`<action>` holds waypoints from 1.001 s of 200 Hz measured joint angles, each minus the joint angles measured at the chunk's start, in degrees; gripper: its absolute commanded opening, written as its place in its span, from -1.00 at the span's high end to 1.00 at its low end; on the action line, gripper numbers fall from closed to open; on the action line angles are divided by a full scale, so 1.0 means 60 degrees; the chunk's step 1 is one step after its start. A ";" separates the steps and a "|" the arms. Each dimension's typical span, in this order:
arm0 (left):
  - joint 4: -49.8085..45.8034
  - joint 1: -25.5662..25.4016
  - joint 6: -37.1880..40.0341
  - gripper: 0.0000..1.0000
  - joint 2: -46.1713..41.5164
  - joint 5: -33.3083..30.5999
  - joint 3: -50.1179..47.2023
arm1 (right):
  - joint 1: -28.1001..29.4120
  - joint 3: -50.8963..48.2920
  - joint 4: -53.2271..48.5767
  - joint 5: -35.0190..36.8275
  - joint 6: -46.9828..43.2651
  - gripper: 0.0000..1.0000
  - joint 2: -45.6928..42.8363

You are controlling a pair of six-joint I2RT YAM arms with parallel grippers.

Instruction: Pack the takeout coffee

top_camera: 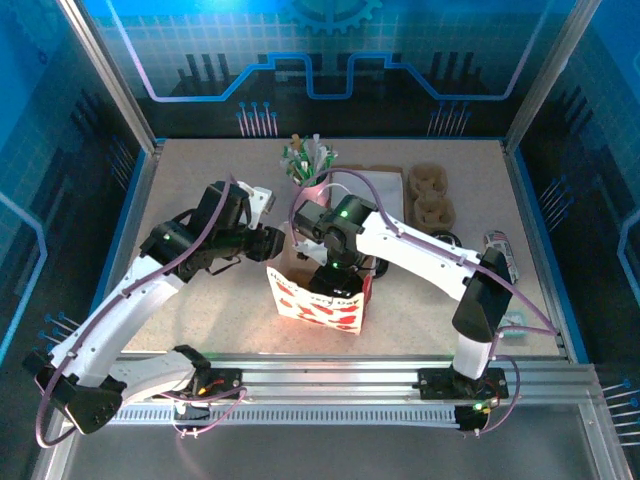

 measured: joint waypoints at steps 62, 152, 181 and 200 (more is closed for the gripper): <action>-0.0033 0.0000 0.0000 -0.13 0.0018 -0.0087 0.0066 | 0.0007 0.0827 -0.0313 0.0317 -0.0109 -0.99 -0.0178; -0.0073 0.0000 0.0000 -0.14 0.0029 -0.0186 0.0076 | 0.0208 0.1381 -0.0787 0.0583 -0.0109 -0.99 -0.0397; -0.0084 0.0000 0.0000 -0.15 0.0051 -0.0189 0.0076 | 0.0248 0.1541 -0.0929 0.0725 -0.0109 -0.99 -0.0517; -0.0120 -0.0004 0.0000 -0.15 0.0066 -0.0189 0.0080 | 0.0248 0.1596 -0.0943 0.0772 -0.0109 -0.99 -0.0546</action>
